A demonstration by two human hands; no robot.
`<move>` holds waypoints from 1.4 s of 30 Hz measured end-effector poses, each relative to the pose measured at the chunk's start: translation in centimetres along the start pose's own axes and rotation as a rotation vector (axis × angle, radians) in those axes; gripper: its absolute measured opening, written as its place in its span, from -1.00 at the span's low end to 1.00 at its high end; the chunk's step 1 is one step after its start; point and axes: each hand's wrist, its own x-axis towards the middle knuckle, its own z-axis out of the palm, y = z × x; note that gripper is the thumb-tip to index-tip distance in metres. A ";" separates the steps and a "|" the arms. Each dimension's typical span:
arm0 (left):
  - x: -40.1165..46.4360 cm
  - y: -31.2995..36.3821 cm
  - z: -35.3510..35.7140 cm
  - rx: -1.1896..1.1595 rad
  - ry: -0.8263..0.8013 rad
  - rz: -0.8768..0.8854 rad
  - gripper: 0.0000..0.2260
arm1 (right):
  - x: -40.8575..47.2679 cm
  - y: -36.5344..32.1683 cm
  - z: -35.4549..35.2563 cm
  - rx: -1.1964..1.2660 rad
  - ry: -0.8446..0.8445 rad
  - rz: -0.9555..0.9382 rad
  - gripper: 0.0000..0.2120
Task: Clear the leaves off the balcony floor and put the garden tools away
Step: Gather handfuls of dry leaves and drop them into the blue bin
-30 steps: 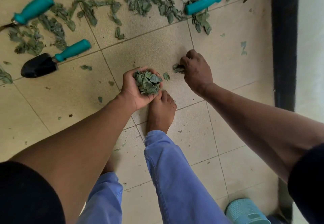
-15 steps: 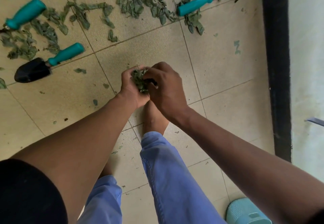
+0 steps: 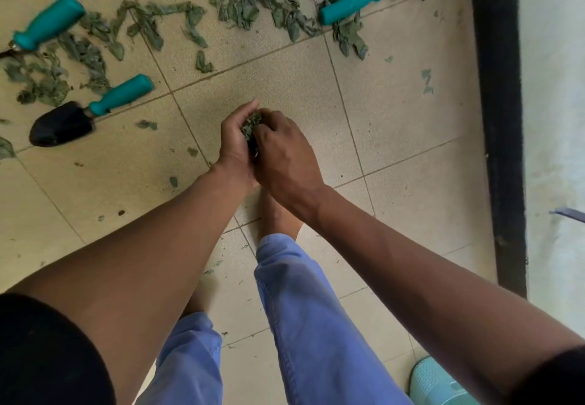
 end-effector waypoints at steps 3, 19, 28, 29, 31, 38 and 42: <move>-0.4 0.5 0.6 0.029 0.029 0.040 -0.68 | -0.1 -0.5 -0.9 0.102 -0.012 0.020 -0.72; 0.4 0.9 -2.0 -0.136 -0.070 -0.079 -0.78 | 0.0 1.9 -2.3 0.134 0.207 0.042 -0.50; 0.1 1.6 -7.0 -0.136 -0.015 -0.078 -0.78 | 1.3 7.9 2.4 -0.099 -0.215 0.250 -0.52; 0.0 1.7 -7.4 -0.141 -0.011 -0.082 -0.78 | 1.2 7.9 3.0 -0.099 -0.204 0.245 -0.56; -0.4 1.9 -8.2 -0.154 -0.002 -0.089 -0.78 | 1.1 7.6 3.8 -0.105 -0.155 0.235 -0.71; -2.2 2.5 -9.1 -0.142 -0.015 -0.102 -0.77 | 1.9 6.7 3.9 -0.155 -0.201 0.195 -0.88; -4.1 3.6 -9.3 -0.157 -0.021 -0.098 -0.78 | 2.2 3.7 1.9 0.036 -0.082 0.245 -0.86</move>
